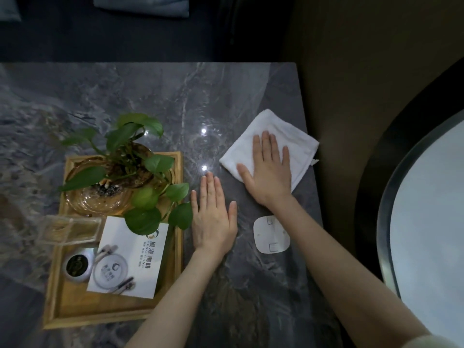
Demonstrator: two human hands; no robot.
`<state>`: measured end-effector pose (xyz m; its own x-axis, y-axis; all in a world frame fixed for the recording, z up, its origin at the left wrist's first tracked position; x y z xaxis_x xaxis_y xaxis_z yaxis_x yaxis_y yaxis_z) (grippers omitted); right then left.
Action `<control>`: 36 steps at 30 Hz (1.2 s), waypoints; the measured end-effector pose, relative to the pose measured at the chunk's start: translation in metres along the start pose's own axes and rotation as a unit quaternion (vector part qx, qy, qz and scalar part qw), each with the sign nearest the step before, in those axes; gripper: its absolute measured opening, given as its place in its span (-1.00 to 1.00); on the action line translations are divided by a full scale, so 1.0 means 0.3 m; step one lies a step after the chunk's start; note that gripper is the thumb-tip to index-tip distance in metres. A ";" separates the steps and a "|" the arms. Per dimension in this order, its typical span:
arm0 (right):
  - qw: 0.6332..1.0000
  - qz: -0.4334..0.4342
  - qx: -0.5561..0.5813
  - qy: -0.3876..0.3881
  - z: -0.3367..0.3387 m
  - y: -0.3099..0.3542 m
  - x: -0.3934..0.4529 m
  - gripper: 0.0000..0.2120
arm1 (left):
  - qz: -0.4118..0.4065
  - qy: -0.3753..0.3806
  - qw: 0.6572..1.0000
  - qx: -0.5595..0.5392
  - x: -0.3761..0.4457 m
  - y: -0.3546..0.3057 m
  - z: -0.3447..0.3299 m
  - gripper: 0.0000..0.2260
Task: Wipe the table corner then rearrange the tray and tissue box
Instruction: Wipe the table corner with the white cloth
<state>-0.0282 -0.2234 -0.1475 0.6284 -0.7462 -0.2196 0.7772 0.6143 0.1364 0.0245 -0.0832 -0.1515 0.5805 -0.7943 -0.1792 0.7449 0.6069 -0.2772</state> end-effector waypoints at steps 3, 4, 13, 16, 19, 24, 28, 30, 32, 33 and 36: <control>0.998 0.064 -0.008 0.015 -0.008 -0.023 -0.095 -0.26 | -0.005 0.000 1.000 -0.009 0.000 0.001 0.005 -0.45; 0.997 0.078 -0.012 0.023 -0.011 -0.037 -0.125 -0.25 | -0.005 -0.003 1.000 -0.013 0.000 0.001 0.006 -0.45; 1.000 -0.005 -0.019 -0.009 -0.012 -0.119 -0.088 -0.25 | 0.003 -0.013 1.000 -0.007 -0.005 0.003 -0.001 -0.43; 1.000 -0.009 -0.017 -0.016 0.023 -0.134 0.010 -0.26 | 0.005 -0.003 1.000 0.011 0.002 0.003 -0.001 -0.41; 1.000 -0.008 -0.020 -0.017 0.050 -0.123 0.118 -0.31 | 0.003 -0.006 1.000 0.005 0.006 0.002 -0.002 -0.41; 1.000 -0.016 0.001 -0.017 0.049 -0.036 0.188 -0.32 | 0.000 -0.009 1.000 0.004 0.012 -0.001 -0.001 -0.43; 1.000 0.020 0.008 0.000 0.032 0.024 0.127 -0.30 | -0.002 -0.003 1.000 -0.007 0.008 0.001 0.003 -0.42; 0.999 0.047 0.006 0.007 0.015 0.041 0.061 -0.31 | 0.001 0.000 1.000 -0.008 0.004 0.002 0.007 -0.40; 0.997 0.071 0.010 0.007 0.001 0.047 -0.009 -0.38 | 0.003 -0.003 1.000 -0.009 0.002 -0.001 0.013 -0.38; 0.997 0.078 0.006 0.006 -0.005 0.043 -0.037 -0.42 | 0.000 0.001 1.000 -0.008 0.001 -0.004 0.013 -0.37; 0.996 0.093 -0.006 0.005 -0.012 0.026 -0.098 -0.46 | -0.003 0.009 1.000 -0.023 -0.003 -0.002 0.011 -0.34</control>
<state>-0.0407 -0.1955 -0.1435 0.7605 -0.6170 -0.2021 0.6475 0.7441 0.1645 0.0245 -0.0827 -0.1479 0.5704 -0.7981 -0.1940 0.7321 0.6011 -0.3205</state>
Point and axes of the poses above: each hand's wrist, its own x-axis towards the middle knuckle, its own z-axis out of the back of the hand, y = z × x, the point moved 2 cm from there along x, towards the middle knuckle, and after that the axes turned 3 degrees about -x, right-handed, at the moved point
